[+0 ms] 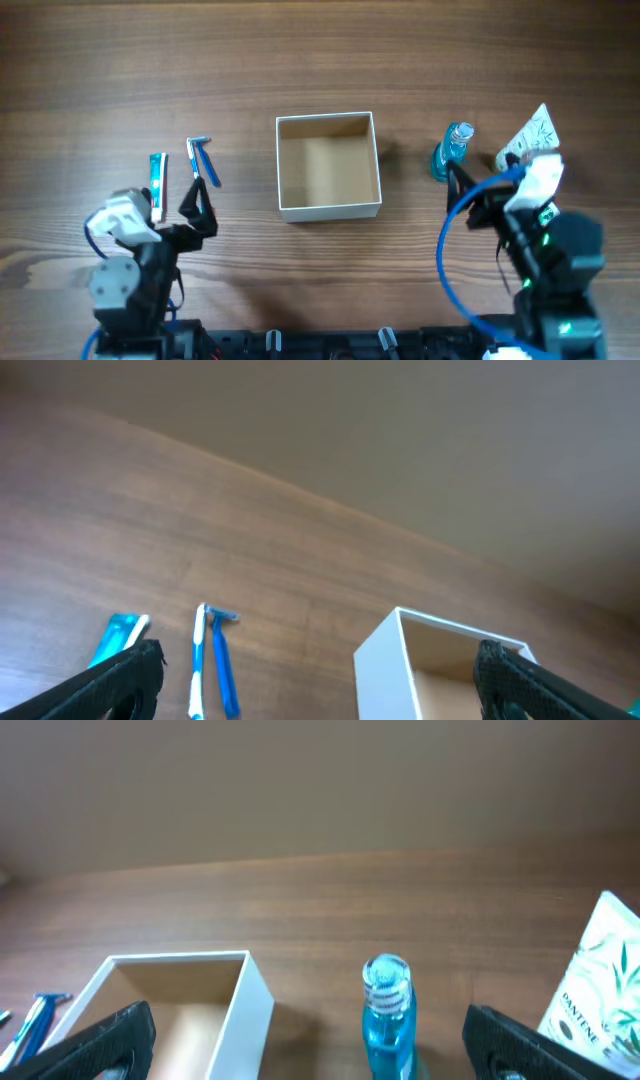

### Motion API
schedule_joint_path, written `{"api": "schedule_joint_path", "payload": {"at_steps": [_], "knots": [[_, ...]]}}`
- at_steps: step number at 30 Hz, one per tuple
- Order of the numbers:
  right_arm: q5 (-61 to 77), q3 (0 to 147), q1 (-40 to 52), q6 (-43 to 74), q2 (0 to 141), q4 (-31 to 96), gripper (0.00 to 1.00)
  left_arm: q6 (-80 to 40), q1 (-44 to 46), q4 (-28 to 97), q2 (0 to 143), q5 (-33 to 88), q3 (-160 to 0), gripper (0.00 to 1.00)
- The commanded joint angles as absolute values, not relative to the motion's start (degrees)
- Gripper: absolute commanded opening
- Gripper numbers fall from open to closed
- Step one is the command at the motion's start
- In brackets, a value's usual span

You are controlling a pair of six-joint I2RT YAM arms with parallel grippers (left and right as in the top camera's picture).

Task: Pack container
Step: 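Lower the right gripper and grasp the blue Listerine bottle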

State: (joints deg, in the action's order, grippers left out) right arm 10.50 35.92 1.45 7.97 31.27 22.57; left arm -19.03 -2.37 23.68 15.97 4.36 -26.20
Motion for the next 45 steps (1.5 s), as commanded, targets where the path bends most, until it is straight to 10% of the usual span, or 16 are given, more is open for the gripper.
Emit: {"api": "schedule_joint_path", "payload": {"at_steps": [1, 9, 26, 45], "knots": [[11.9, 49.2, 1.4, 8.4, 44.2, 32.0, 1.0, -20.0, -2.7, 31.3, 27.0, 2.5, -37.7, 1.0], [12.6, 73.3, 1.4, 1.4, 69.0, 59.1, 1.0, -19.7, -2.7, 58.0, 51.1, 2.9, -61.4, 1.0], [3.0, 73.9, 1.4, 5.2, 89.6, 53.9, 0.99, -19.8, -2.7, 62.4, 64.5, 4.0, -66.1, 1.0], [3.9, 72.1, 1.4, 8.1, 94.0, 50.3, 0.76, -19.8, -2.7, 62.4, 64.7, 4.0, -66.1, 1.0]]}}
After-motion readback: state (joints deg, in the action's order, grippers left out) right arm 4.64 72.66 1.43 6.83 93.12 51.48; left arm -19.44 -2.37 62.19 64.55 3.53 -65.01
